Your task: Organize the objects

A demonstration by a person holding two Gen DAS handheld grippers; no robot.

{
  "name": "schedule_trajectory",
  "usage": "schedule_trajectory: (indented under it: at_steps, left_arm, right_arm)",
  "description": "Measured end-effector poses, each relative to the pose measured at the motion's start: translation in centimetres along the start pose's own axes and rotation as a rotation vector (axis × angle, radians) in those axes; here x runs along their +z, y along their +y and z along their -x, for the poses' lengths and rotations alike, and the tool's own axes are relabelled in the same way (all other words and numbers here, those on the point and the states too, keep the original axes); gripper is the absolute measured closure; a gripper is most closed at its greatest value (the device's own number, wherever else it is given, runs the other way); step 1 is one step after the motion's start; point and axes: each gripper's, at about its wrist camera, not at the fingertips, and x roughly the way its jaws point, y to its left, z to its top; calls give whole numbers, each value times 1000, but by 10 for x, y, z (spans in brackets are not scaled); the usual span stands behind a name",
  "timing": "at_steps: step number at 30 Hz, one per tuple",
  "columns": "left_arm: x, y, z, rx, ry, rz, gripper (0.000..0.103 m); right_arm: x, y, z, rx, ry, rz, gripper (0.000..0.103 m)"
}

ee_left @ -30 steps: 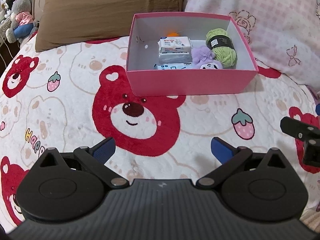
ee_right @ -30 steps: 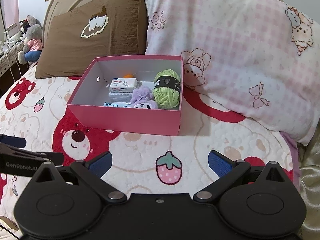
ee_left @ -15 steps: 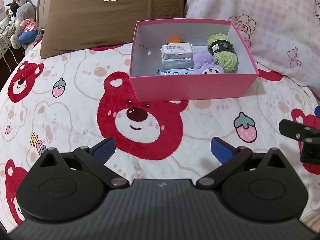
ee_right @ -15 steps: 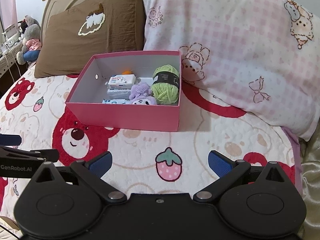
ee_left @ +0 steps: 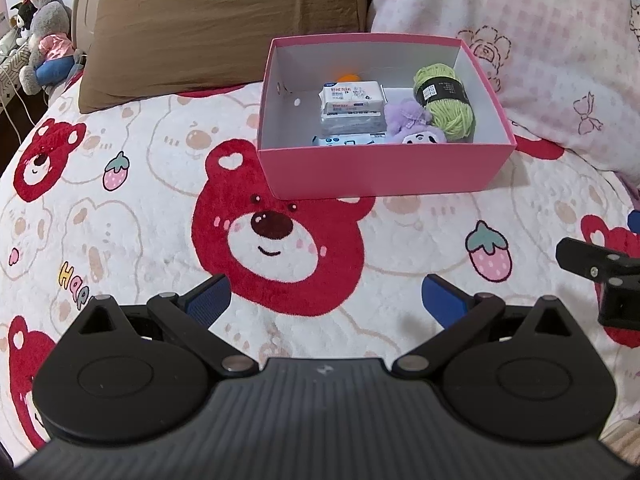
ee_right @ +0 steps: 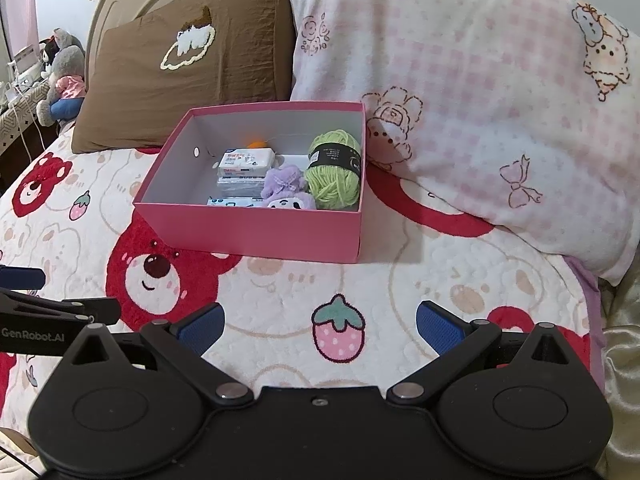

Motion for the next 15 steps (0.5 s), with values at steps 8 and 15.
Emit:
schedule_trajectory:
  at_steps: [8,15]
  left_arm:
    - [-2,-1,-1,-7,7,-5,0]
    - [-2,-1,0,-14,6,-7,0]
  right_arm:
    - [0,1,0,-2,1,2,0]
    - [1,-1,-1,-6,3,3,0]
